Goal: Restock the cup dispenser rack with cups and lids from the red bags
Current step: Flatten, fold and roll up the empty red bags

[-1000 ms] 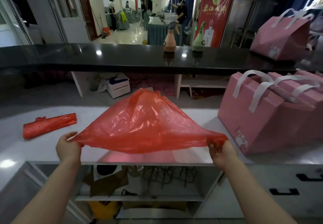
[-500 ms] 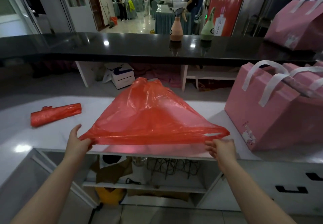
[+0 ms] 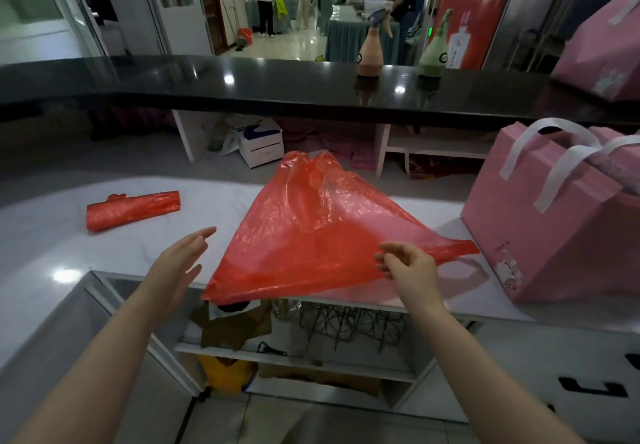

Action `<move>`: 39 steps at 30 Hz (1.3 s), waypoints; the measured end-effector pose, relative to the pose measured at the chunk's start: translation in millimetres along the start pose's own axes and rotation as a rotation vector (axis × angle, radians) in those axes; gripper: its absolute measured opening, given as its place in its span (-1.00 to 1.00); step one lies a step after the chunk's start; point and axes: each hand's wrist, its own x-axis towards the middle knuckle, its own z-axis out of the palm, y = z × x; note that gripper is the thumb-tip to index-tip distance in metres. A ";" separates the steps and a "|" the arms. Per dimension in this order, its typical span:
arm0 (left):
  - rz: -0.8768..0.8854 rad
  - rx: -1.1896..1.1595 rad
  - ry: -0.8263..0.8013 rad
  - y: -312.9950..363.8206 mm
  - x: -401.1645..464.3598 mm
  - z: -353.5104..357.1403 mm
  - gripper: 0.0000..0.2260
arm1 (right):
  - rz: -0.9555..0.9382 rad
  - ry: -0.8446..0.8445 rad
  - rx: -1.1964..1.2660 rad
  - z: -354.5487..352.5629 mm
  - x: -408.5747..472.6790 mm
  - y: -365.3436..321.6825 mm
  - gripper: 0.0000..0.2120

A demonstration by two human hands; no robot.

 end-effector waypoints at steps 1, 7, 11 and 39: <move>0.017 0.006 0.021 2.2 2.0 -1.7 -0.72 | -0.022 -0.011 -0.010 4.0 3.2 -6.2 -0.80; 0.018 0.077 0.123 13.3 31.2 -6.0 -0.79 | -0.191 -0.018 -0.080 32.1 42.0 -43.9 -0.75; -0.014 0.080 0.131 16.3 69.7 -6.0 -0.82 | -0.268 0.030 -0.160 50.4 83.6 -61.8 -0.73; -0.116 0.016 -0.302 29.8 255.4 62.9 -0.83 | -0.069 0.086 -0.308 146.9 279.0 -89.8 -0.82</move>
